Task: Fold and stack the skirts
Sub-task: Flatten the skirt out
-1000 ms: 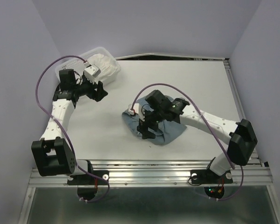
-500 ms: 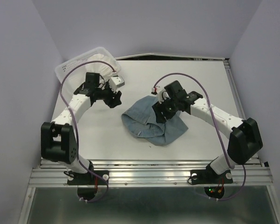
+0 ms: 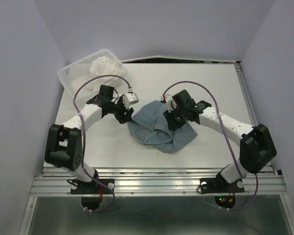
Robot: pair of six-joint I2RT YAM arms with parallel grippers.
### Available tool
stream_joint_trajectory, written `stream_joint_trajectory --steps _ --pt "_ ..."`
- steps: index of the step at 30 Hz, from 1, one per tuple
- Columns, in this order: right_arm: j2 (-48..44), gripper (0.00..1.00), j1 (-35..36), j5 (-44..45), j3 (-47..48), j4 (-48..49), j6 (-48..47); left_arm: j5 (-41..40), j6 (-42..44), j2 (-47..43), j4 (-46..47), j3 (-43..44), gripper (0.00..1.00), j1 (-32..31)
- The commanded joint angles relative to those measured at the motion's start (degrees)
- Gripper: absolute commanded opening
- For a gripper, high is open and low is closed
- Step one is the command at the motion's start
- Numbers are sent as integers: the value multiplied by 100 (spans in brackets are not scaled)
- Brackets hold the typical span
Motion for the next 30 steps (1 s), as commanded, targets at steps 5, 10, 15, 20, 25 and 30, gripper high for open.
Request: stream_joint_trajectory --steps 5,10,15,20,25,30 --pt "-277 9 22 278 -296 637 304 -225 237 -1098 1195 -854 65 -1165" --pt "-462 15 -188 234 -191 576 479 -561 -97 -588 1812 -697 63 -2018" --pt "-594 31 -812 -240 -68 313 708 -667 -115 -122 1829 -477 65 -2414" --pt "-822 48 -962 -557 -147 242 901 -965 -237 124 1908 -380 67 -2573" --pt "-901 49 -1068 -548 -244 260 902 -1352 -738 239 2374 -239 61 -2555" --pt "-989 50 -1068 -618 -77 312 682 -1808 -844 -86 2348 -231 19 -2494"
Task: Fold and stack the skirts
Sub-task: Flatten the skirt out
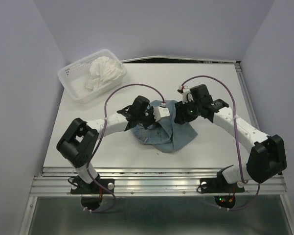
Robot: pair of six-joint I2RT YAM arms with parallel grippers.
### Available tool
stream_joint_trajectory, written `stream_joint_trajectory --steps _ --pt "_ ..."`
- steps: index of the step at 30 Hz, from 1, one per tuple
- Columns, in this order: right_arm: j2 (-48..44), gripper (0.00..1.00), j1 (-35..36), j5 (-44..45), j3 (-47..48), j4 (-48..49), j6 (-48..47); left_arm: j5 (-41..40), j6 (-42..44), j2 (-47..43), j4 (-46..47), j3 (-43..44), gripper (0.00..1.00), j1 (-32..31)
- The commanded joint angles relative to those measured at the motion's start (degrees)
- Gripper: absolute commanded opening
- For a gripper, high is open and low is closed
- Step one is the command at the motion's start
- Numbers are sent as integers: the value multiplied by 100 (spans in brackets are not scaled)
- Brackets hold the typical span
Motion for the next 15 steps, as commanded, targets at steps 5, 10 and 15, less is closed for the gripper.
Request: stream_joint_trajectory --steps 5,10,15 --pt "-67 71 -47 -173 720 302 -771 -297 -456 -743 188 630 0 388" --pt "433 70 -327 83 1397 461 -1378 -77 -141 -1130 48 955 0 380" --pt "1137 71 -925 -454 2441 145 -1713 81 1782 -1429 -742 912 3 -41"
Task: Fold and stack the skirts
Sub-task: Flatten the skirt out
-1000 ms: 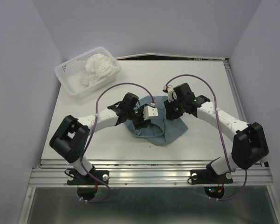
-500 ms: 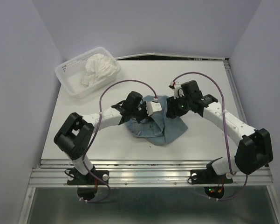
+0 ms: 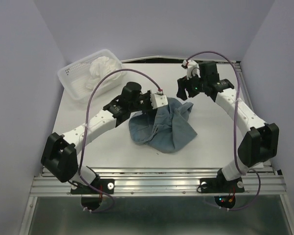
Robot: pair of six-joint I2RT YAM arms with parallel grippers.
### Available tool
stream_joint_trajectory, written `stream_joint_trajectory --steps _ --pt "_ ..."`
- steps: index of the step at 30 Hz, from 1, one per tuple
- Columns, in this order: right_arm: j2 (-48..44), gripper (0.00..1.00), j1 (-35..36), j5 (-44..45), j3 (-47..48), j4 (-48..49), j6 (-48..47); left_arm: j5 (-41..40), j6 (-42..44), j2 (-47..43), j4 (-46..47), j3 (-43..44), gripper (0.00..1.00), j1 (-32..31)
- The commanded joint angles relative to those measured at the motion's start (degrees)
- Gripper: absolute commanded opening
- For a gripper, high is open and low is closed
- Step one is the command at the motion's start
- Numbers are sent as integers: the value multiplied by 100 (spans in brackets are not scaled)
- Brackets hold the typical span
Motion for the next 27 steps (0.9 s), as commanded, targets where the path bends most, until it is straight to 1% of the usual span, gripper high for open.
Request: stream_joint_trajectory --steps 1,2,3,4,5,6,7,8,9,10,11,12,13,15,16,17,18,19,20,21,22,23,24,25,26,27 --pt "488 71 -390 -405 824 -91 -496 287 1909 -393 -562 -112 4 -448" --pt "707 71 -443 -520 1078 -240 -548 122 2115 -446 -458 -271 4 -763" --pt "831 71 -513 -643 1080 -372 -653 68 2256 -490 -370 -412 4 -914" --pt "928 71 -514 -844 1324 -521 -837 24 2388 -534 -308 -544 4 -1063" --pt "1059 71 -514 -1307 1405 -906 -1422 -37 2546 -569 -90 -771 4 -1326" --pt "1095 71 -514 -1512 1440 -1110 -1958 -186 2556 -604 43 -878 3 -1424" --pt "1087 71 -514 -1680 1441 -1199 -1964 -205 2539 -605 183 -966 3 -1468" --pt "1000 71 -514 -1864 1249 -1269 -2469 -222 2591 -683 428 -1176 3 -1478" --pt "938 71 -514 -1901 1099 -1279 -2709 -275 2696 -762 640 -1335 4 -1478" --pt "859 72 -514 -1971 767 -1270 -3163 -371 2836 -989 911 -1815 6 -1478" --pt "806 72 -514 -1971 616 -1279 -3359 -468 2985 -1105 1245 -2098 6 -1478" --pt "754 72 -514 -1954 493 -1261 -3440 -573 3379 -1210 1683 -2310 6 -1478" --pt "779 72 -514 -1841 439 -1226 -3440 -583 3574 -1403 1783 -2668 9 -1521" --pt "928 71 -514 -1761 613 -1321 -3475 -548 3742 -1562 1907 -2873 14 -1609" --pt "1016 71 -514 -1786 745 -1401 -3502 -556 3604 -1624 1907 -2918 20 -1679" --pt "1156 71 -514 -1952 894 -1523 -3563 -574 3472 -1729 1907 -2927 24 -1871" --pt "1201 71 -514 -2076 1165 -1664 -3476 -583 3296 -1773 1907 -2918 28 -1960" --pt "1245 72 -514 -2373 1281 -1657 -3188 -592 2903 -1835 1907 -2840 35 -2100" --pt "1271 72 -514 -2506 1395 -1604 -3090 -600 2673 -1853 1855 -2778 39 -2163" --pt "1298 73 -401 -2603 1597 -1621 -3089 -714 2444 -1870 1829 -2717 48 -2198" --pt "1385 73 -321 -2621 1694 -1674 -3315 -810 1798 -1923 1793 -2533 51 -2216" --pt "1412 73 -225 -2578 1765 -1839 -3491 -1186 1383 -1958 1689 -2418 52 -2198" --pt "1421 73 -146 -2526 1809 -1876 -3641 -1189 970 -2011 1557 -2313 53 -2103" --pt "1404 73 -84 -2481 1766 -1868 -3938 -1198 95 -2176 1338 -2033 54 -1936" --pt "1386 73 -14 -2438 1696 -1824 -4054 -1085 -383 -2282 1119 -1900 56 -1682" --pt "1308 73 -13 -2411 1617 -1641 -4177 -858 -867 -2397 803 -1803 58 -1088"
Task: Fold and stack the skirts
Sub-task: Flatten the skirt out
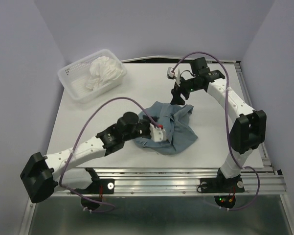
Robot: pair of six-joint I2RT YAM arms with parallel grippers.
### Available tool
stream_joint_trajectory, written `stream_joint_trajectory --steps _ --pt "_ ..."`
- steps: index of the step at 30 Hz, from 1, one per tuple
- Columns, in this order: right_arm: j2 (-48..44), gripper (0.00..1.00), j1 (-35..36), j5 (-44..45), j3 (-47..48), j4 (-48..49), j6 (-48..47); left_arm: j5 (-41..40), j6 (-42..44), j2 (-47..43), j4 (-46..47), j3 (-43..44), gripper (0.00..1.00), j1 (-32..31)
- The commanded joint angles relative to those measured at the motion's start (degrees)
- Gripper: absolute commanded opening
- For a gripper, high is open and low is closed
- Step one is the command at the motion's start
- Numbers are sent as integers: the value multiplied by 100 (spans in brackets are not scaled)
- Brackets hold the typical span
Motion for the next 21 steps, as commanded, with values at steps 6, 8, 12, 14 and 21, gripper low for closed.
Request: stream_joint_trajectory --steps 6,8,12,14,21 --pt "107 71 1190 296 446 -508 -1063 357 -4370 -1301 -1347 974 59 2586" --pt "318 67 1831 806 570 -588 -572 244 -4688 -1583 -1575 754 60 2903" --pt "390 64 2586 1360 229 -484 -78 189 -5470 -1856 -1803 403 64 3474" --pt "319 61 2861 1981 -27 -413 -156 304 -5901 -1874 -2049 288 65 3825" --pt "617 59 3433 3083 -335 -123 81 893 -6534 -1786 -1980 349 65 4599"
